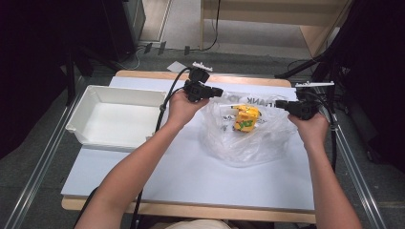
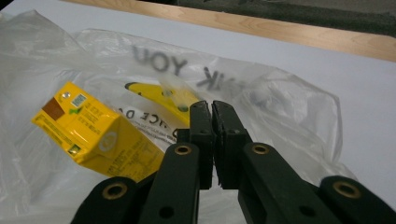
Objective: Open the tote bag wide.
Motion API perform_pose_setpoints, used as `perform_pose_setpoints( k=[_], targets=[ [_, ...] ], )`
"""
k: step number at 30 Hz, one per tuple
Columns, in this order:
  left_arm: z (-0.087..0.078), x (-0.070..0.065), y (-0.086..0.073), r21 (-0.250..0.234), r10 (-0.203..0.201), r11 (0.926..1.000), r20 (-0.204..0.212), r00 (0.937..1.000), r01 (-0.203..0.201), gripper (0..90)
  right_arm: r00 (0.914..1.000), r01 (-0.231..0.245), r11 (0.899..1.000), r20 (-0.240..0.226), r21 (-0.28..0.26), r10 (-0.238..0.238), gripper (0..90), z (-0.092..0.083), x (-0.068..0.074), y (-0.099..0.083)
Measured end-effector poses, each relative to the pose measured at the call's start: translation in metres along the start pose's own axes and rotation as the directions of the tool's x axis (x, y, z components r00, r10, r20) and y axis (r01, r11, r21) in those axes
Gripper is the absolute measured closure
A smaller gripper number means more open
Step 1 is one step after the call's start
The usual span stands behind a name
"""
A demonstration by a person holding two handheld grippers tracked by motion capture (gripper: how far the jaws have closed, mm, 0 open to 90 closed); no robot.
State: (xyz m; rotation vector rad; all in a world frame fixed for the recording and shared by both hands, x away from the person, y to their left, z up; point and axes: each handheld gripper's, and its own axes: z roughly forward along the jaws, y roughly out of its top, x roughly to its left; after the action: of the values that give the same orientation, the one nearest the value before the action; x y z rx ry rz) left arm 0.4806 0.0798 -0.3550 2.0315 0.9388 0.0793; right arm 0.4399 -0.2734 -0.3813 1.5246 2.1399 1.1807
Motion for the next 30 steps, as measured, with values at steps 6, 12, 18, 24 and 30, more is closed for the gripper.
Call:
perform_pose_setpoints(
  k=[6, 12, 18, 24, 30],
  targets=[
    [0.026, 0.014, -0.024, 0.063, -0.032, 0.9975, -0.019, 0.9993, 0.033, 85.6, 0.9991, -0.042, 0.999, 0.004, -0.004, 0.042, 87.6, 0.007, -0.016, -0.026],
    [0.047, 0.034, -0.048, 0.093, -0.097, 0.9906, -0.039, 0.9945, 0.101, 85.6, 0.9971, -0.074, 0.997, 0.020, 0.011, 0.074, 87.8, 0.017, -0.030, -0.052],
    [0.061, 0.047, -0.064, 0.111, -0.130, 0.9845, -0.061, 0.9896, 0.136, 85.6, 0.9942, -0.104, 0.994, 0.030, 0.030, 0.103, 88.7, 0.028, -0.039, -0.074],
    [0.067, 0.051, -0.073, 0.108, -0.125, 0.9854, -0.062, 0.9903, 0.131, 85.4, 0.9936, -0.109, 0.993, 0.035, 0.036, 0.107, 90.0, 0.033, -0.044, -0.088],
    [0.068, 0.053, -0.077, 0.118, -0.127, 0.9841, -0.056, 0.9903, 0.133, 84.7, 0.9927, -0.118, 0.991, 0.032, 0.055, 0.117, 90.0, 0.037, -0.046, -0.093]
  ],
)
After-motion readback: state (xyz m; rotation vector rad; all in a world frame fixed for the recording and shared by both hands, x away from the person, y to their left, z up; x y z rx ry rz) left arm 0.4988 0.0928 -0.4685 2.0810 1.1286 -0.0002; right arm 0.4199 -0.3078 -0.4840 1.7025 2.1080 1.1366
